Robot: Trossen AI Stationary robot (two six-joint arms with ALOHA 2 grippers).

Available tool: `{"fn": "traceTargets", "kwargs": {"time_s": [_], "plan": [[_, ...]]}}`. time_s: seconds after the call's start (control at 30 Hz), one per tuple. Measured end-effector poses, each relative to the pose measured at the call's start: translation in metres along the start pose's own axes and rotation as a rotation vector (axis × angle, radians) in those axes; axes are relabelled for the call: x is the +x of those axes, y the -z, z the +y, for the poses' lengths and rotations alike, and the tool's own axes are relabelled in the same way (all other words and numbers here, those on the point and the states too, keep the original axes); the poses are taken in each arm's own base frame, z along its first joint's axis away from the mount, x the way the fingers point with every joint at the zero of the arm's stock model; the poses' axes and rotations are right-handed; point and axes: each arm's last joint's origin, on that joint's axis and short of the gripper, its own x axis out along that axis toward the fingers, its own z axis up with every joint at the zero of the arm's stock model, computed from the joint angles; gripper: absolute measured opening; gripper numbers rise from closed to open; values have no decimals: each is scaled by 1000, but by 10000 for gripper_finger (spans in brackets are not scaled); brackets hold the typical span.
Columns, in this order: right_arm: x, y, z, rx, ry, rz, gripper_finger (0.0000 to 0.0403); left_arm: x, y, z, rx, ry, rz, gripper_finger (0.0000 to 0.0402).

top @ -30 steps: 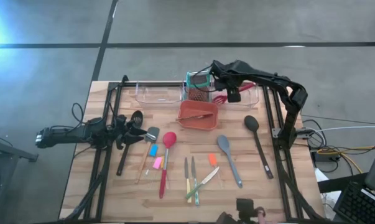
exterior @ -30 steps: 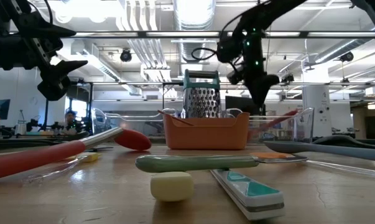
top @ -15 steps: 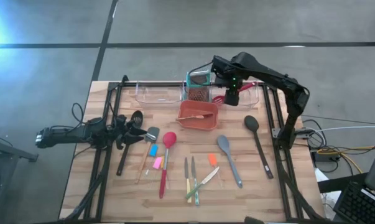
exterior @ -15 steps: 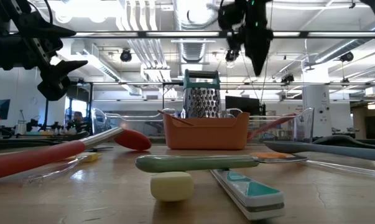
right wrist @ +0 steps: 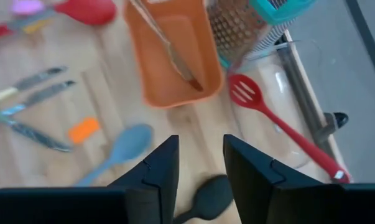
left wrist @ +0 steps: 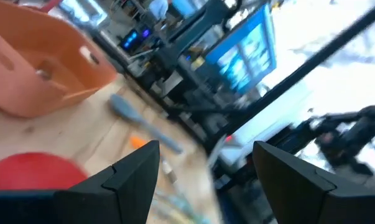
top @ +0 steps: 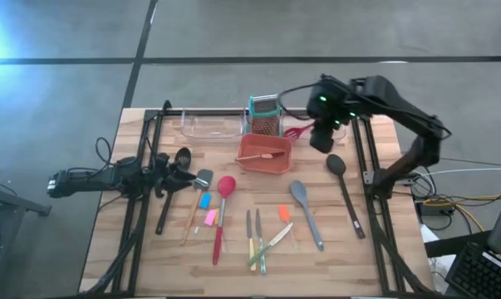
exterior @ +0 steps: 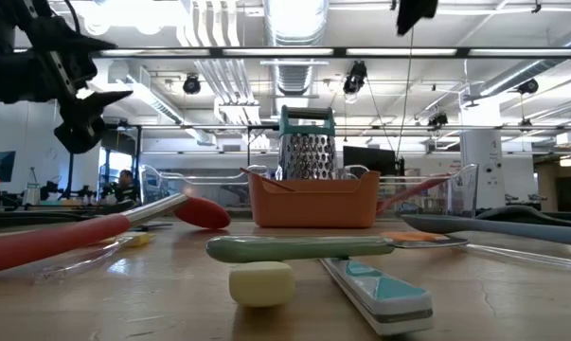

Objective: Pick & Place Kitchen Items
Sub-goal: Put the pink spatula into the left transparent bin

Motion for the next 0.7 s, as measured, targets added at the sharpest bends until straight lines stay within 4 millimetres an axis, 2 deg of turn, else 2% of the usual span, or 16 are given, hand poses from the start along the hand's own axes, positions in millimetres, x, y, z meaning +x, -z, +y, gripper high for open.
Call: {"fn": "traceTargets", "kwargs": {"time_s": [0.17, 0.37, 0.57, 0.7], "plan": [[-32, 29, 18, 17, -67, -108, 102, 0, -3, -4, -103, 40, -29, 264], [-58, 59, 32, 35, -191, -304, 78, 0, -4, -4, -65, 42, -27, 264], [-64, 79, 41, 26, -320, -464, 52, 0, -3, -4, -43, 40, -26, 264], [-59, 88, 48, 13, -386, -523, 37, 0, -4, -4, -42, 37, -30, 264]]}}
